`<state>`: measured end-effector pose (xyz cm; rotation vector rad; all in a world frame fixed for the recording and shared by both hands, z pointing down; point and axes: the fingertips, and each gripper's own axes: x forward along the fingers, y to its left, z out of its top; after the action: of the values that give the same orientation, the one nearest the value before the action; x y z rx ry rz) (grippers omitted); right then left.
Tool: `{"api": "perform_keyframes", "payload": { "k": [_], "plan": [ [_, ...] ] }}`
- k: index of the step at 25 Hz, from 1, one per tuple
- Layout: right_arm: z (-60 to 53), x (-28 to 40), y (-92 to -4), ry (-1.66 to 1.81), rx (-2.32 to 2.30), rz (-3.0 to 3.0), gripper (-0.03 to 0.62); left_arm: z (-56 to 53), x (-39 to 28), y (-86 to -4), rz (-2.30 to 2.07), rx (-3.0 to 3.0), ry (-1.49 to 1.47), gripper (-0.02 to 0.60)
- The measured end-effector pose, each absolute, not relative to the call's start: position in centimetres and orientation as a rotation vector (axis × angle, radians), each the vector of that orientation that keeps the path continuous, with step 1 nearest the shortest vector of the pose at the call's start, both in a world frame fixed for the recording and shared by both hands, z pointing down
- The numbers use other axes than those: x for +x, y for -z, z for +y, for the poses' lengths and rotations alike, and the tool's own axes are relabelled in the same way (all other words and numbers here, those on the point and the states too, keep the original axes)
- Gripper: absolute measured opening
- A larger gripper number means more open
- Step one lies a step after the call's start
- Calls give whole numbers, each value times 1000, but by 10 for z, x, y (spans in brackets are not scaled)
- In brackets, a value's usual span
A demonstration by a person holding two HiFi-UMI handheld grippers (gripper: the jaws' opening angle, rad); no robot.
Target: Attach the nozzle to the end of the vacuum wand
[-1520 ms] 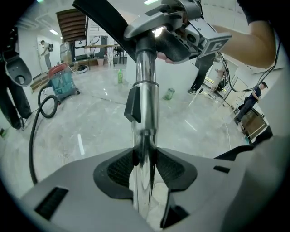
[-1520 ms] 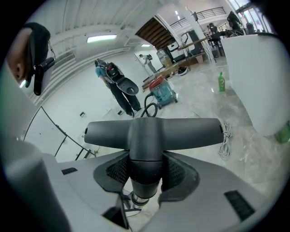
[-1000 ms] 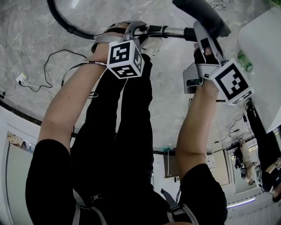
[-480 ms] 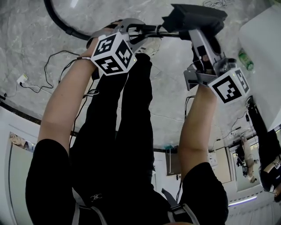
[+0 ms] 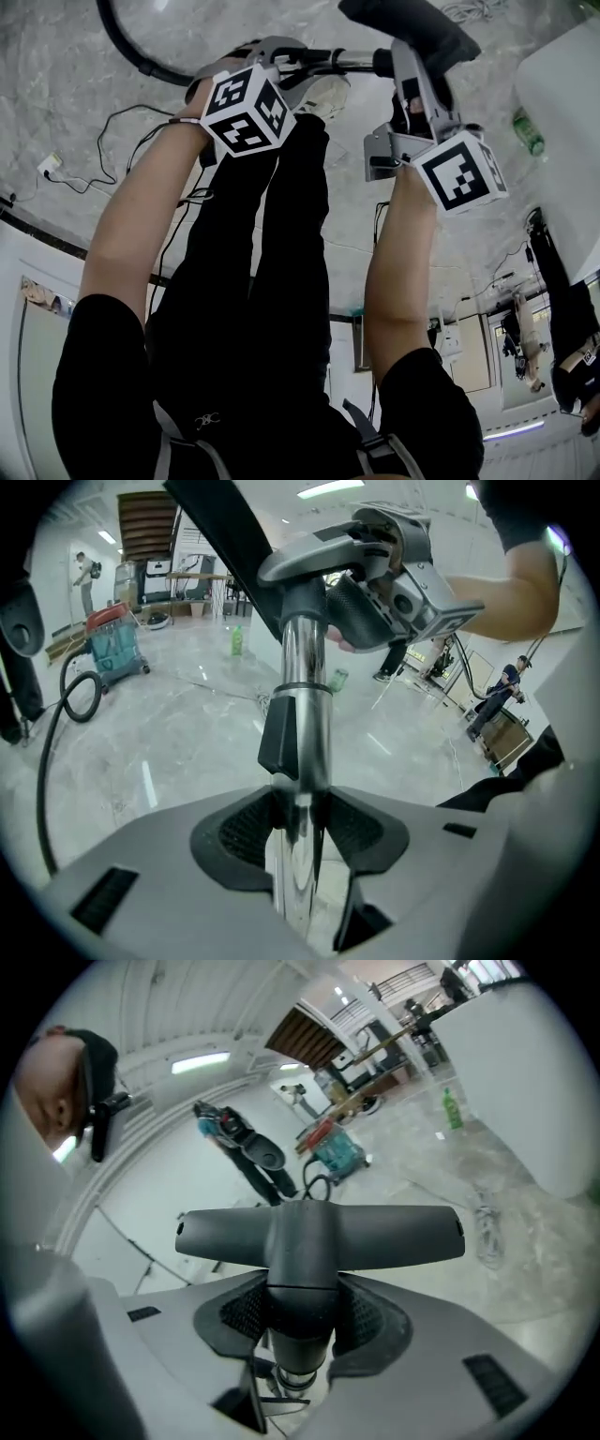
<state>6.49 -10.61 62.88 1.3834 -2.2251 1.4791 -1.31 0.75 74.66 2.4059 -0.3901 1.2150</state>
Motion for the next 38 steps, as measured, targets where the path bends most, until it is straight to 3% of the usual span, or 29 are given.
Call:
{"api": "perform_keyframes", "payload": {
  "k": [4, 12, 20, 27, 33, 38],
  "plan": [
    [-101, 34, -643, -1555, 899, -2538, 184, 12, -32, -761, -385, 2363, -1254, 169],
    [-91, 68, -693, -1618, 1653, -1737, 179, 22, -24, -781, -392, 2327, -1315, 169],
    [-101, 31, -672, -1568, 1043, -2428, 172, 18, -32, -773, -270, 2349, -1213, 169],
    [-98, 51, -703, -1604, 1489, -1857, 167, 19, -28, -780, -327, 2310, -1257, 170],
    [-94, 18, -681, -1527, 988, -2376, 164, 22, -32, -776, -233, 2332, -1213, 175],
    [-104, 28, -703, -1559, 1208, -2249, 164, 14, -33, -788, -287, 2316, -1203, 175]
  ]
}}
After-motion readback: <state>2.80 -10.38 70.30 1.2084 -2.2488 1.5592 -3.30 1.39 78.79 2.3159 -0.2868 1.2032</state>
